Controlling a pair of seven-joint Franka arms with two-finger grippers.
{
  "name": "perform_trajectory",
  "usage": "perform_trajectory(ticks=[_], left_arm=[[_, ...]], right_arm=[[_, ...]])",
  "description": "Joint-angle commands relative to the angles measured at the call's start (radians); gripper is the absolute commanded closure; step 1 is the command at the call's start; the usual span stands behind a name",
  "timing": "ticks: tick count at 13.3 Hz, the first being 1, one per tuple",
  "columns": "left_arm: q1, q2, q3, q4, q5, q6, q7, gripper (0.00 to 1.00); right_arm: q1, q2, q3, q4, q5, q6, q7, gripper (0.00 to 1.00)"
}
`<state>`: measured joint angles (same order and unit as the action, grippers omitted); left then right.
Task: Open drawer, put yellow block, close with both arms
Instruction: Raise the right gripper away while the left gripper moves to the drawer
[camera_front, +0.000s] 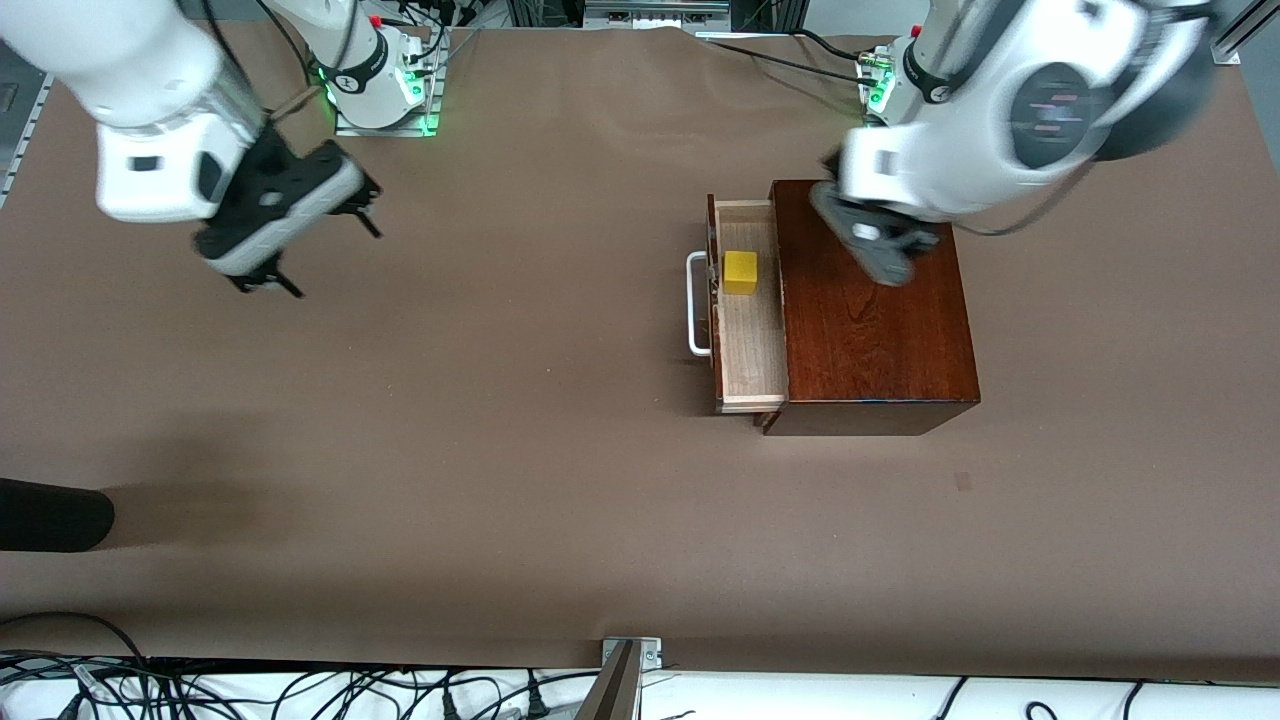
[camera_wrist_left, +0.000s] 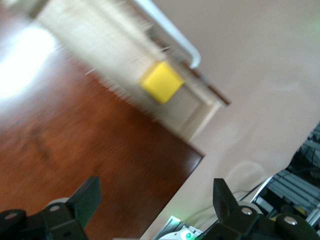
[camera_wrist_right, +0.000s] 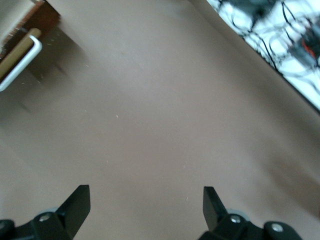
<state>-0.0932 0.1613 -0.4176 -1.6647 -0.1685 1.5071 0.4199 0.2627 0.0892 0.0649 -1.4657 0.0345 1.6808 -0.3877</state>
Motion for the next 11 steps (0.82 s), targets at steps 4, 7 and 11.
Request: perform_trajectory(ticks=[4, 7, 11], left_arm=[[-0.078, 0.302, -0.053, 0.279, -0.005, -0.003, 0.173, 0.0], [-0.1, 0.343, -0.056, 0.281, 0.052, 0.096, 0.348, 0.0], [-0.123, 0.322, -0.058, 0.27, 0.103, 0.068, 0.512, 0.0]], right_arm=[[-0.031, -0.105, -0.126, -0.15, 0.019, -0.03, 0.03, 0.0], [-0.031, -0.118, -0.193, -0.154, 0.019, -0.072, 0.045, 0.0], [-0.031, -0.132, -0.217, -0.159, 0.015, -0.108, 0.143, 0.0]])
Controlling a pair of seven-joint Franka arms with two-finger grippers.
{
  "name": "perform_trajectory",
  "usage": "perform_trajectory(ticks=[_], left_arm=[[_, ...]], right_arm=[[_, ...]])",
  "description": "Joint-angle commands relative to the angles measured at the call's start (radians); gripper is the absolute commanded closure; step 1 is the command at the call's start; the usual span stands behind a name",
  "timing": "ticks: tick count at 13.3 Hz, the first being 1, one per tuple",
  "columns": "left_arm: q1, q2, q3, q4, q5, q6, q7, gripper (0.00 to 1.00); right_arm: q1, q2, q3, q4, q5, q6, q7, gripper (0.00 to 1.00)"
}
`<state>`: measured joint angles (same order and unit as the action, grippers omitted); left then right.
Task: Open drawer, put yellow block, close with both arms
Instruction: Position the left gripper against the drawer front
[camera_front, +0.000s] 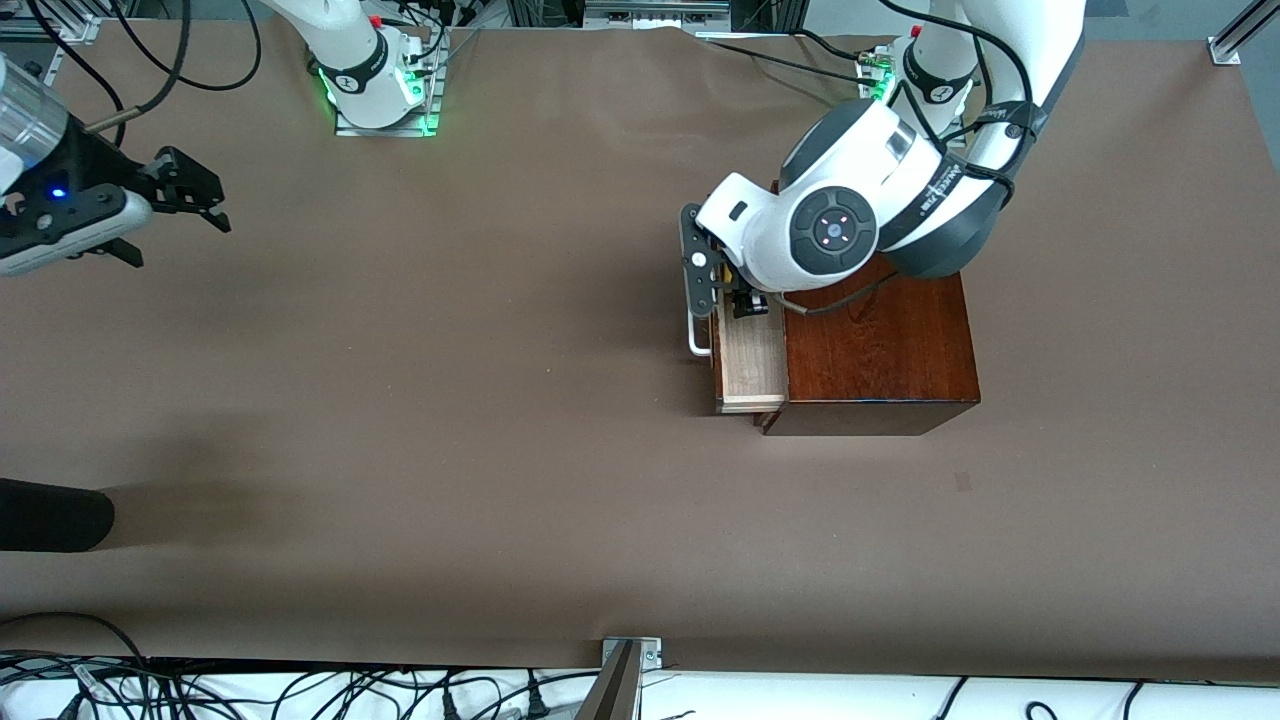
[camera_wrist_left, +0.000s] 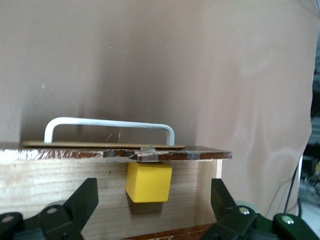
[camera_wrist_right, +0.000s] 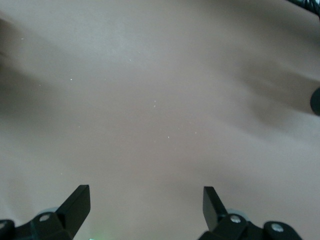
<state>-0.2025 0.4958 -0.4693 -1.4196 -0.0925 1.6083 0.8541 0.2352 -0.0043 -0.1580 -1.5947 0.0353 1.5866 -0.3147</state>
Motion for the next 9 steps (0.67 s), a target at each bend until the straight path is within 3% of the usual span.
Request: perform_trajectory(ticks=[1, 5, 9], left_arm=[[-0.003, -0.014, -0.005, 0.025, 0.028, -0.059, 0.112, 0.0], [0.145, -0.028, -0.003, 0.025, 0.026, -0.099, 0.367, 0.0], [0.181, -0.036, 0.0, 0.025, 0.055, -0.102, 0.379, 0.0]], right_arm=[[-0.002, -0.039, 0.011, -0.03, 0.011, -0.019, 0.092, 0.0], [0.001, -0.025, 0.014, -0.018, -0.017, -0.004, 0.086, 0.0], [0.004, 0.014, 0.012, 0.025, -0.035, -0.016, 0.078, 0.0]])
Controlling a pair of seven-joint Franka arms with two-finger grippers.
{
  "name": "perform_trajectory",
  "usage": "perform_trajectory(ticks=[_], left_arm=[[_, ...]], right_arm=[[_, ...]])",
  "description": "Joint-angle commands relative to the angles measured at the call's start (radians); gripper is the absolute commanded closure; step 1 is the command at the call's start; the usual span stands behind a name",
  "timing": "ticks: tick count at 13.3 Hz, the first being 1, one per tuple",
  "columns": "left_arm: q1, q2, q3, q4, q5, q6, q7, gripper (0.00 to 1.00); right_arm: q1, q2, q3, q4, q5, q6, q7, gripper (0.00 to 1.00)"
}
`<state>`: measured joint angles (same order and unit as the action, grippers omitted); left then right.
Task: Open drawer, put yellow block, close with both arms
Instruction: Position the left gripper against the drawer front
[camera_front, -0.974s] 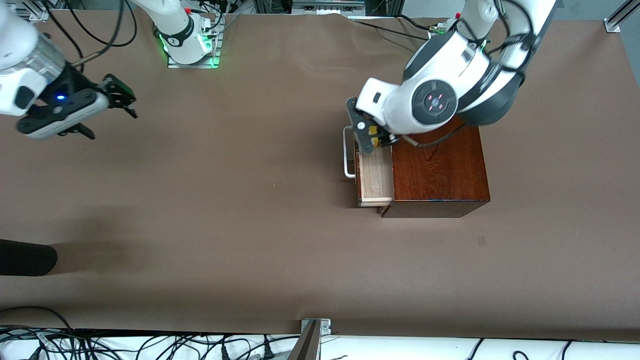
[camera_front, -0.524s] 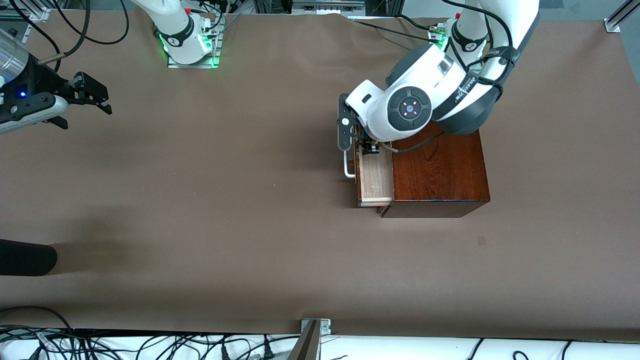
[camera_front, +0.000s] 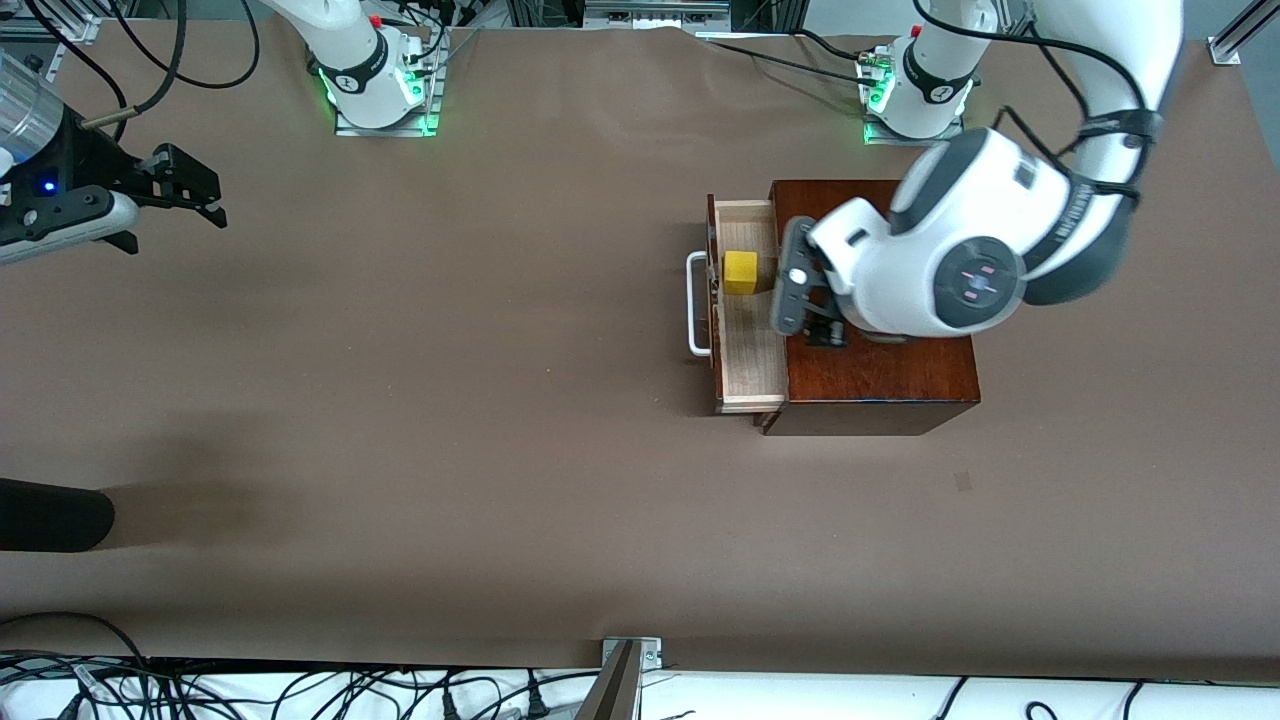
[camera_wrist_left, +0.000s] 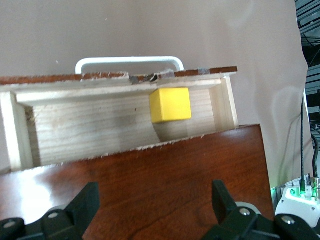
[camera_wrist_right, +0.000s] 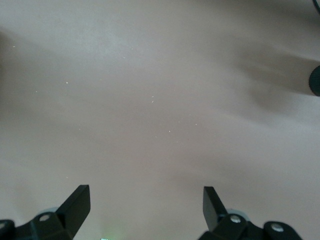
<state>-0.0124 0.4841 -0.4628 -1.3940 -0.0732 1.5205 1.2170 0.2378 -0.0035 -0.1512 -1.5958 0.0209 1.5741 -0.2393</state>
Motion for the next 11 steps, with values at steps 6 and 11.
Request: perform_trajectory(ticks=[6, 11], left_arm=[[0.011, 0.001, 0.001, -0.008, 0.053, 0.056, 0.016, 0.0], [0.009, 0.004, 0.001, -0.011, 0.064, 0.07, 0.015, 0.0]], right_arm=[[-0.005, 0.014, -0.001, 0.033, -0.019, -0.003, 0.002, 0.0], [-0.003, 0.013, 0.001, 0.033, -0.022, 0.001, 0.002, 0.0]])
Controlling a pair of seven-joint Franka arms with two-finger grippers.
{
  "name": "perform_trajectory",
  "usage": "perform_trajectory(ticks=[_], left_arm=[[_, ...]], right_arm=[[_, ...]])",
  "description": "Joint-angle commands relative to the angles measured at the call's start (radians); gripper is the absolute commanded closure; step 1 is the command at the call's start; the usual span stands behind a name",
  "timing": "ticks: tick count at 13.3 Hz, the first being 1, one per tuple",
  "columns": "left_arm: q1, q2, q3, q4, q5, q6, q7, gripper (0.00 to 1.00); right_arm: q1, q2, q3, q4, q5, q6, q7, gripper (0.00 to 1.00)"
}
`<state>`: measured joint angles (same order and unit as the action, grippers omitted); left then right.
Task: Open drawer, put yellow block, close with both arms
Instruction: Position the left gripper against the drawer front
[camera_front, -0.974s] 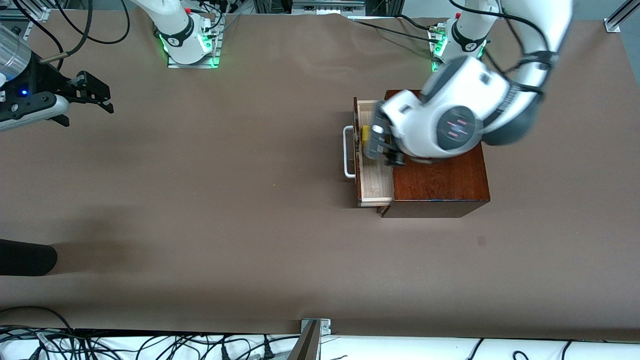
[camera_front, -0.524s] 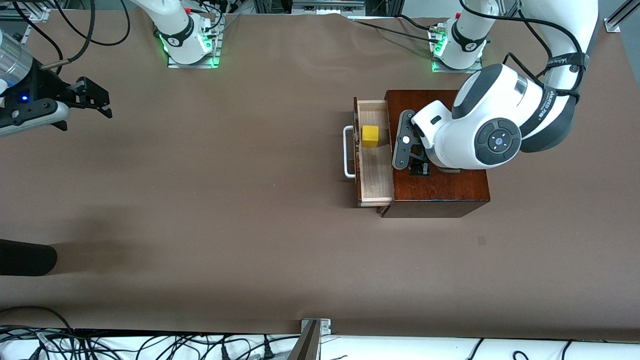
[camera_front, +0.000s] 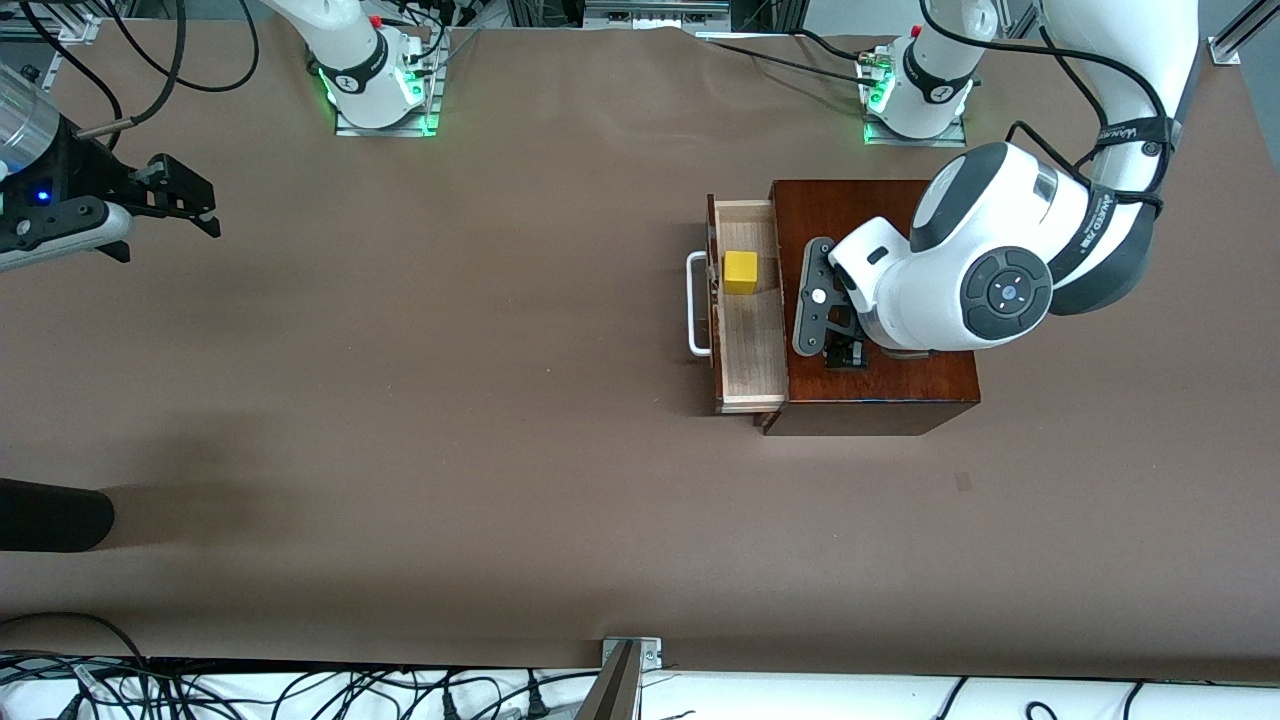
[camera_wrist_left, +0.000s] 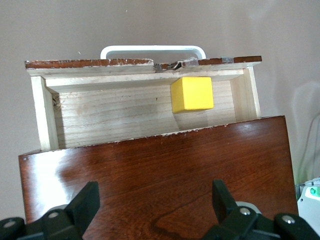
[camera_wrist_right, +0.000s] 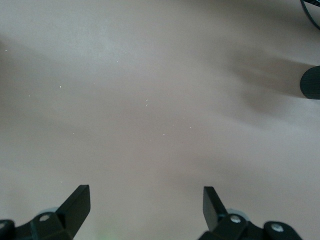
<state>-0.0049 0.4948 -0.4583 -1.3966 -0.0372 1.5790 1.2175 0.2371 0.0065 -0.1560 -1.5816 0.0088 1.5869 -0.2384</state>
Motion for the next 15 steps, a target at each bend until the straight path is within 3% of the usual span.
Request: perform_trajectory(ticks=[1, 5, 8, 15], left_arm=[[0.002, -0.007, -0.005, -0.009, 0.028, 0.012, 0.014, 0.0], [0.006, 0.013, -0.005, -0.015, 0.028, 0.041, 0.014, 0.0], [0.006, 0.024, -0.005, -0.016, 0.039, 0.072, 0.008, 0.0], [-0.012, 0.042, -0.01, -0.007, 0.027, 0.118, 0.0, 0.0]], right_arm=[[-0.001, 0.001, 0.004, 0.019, -0.006, -0.012, 0.001, 0.0], [-0.051, 0.006, 0.022, 0.014, 0.0, -0.004, 0.001, 0.0], [-0.126, 0.009, 0.108, 0.015, 0.0, -0.007, 0.001, 0.0], [-0.125, 0.007, 0.115, 0.015, 0.002, -0.005, 0.002, 0.0]])
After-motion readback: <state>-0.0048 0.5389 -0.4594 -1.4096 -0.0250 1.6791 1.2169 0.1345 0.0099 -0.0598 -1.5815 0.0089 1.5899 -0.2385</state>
